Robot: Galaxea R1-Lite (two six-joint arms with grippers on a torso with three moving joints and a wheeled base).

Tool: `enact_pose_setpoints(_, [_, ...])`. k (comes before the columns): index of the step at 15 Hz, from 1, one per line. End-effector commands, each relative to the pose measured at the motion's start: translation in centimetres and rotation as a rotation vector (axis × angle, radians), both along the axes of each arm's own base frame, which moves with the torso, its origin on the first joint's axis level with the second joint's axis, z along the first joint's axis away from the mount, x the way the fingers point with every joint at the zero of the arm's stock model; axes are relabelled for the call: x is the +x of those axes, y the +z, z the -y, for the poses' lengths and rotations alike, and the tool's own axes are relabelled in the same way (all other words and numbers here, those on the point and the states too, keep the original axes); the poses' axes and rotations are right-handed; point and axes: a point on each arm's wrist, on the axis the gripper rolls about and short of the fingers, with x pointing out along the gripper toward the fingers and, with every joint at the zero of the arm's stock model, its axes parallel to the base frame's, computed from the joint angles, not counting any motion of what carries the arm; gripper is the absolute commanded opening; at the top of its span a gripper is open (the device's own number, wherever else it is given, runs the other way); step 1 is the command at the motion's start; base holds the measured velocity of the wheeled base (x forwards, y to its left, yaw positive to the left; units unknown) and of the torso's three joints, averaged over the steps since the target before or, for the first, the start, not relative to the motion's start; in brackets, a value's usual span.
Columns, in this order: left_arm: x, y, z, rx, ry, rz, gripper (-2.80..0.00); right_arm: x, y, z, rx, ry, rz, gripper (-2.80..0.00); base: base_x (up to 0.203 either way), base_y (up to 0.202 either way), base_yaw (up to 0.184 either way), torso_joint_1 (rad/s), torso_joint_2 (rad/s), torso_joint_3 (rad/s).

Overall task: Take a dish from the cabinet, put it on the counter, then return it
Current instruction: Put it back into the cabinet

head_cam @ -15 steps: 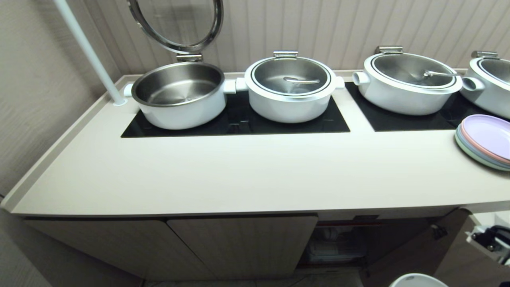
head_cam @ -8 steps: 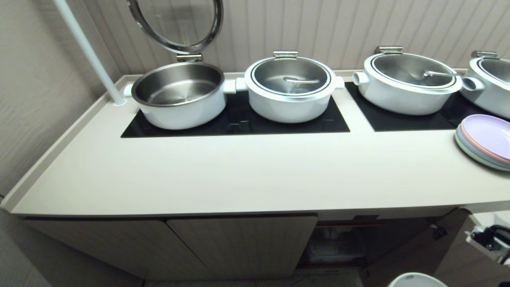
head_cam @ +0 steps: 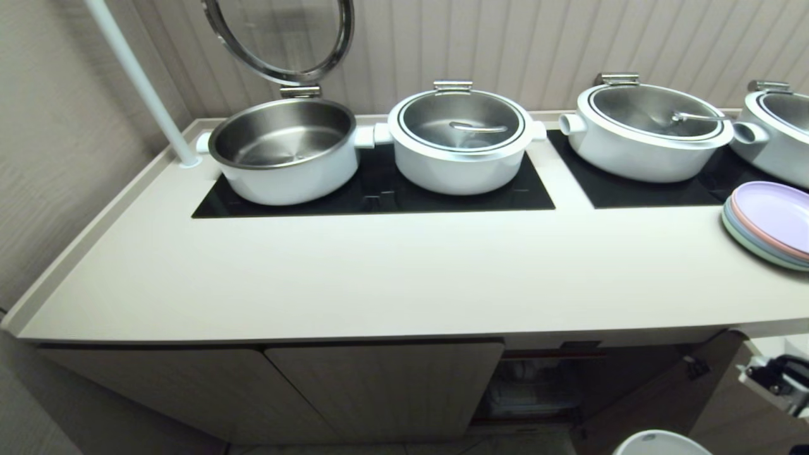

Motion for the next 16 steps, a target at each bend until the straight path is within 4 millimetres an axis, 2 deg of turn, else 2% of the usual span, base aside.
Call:
enact_pose_setpoints(1, [0.00,0.00,0.00,0.000,0.000,0.001,-2.80,0.00,-0.04,-0.01,-0.001,-0.002,-0.005,-2.80,0.000,0.000,0.000,-0.071,0.14,0.091])
enact_pose_setpoints(8, [0.00,0.00,0.00,0.000,0.000,0.001,-2.80,-0.02,-0.08,-0.01,0.015,-0.029,-0.019,-2.80,0.000,0.000,0.000,-0.080,0.18,0.097])
enact_pose_setpoints(16, [0.00,0.00,0.00,0.000,0.000,0.001,-2.80,0.01,-0.11,-0.21,0.013,-0.016,-0.023,-2.80,0.000,0.000,0.000,-0.133,0.29,0.146])
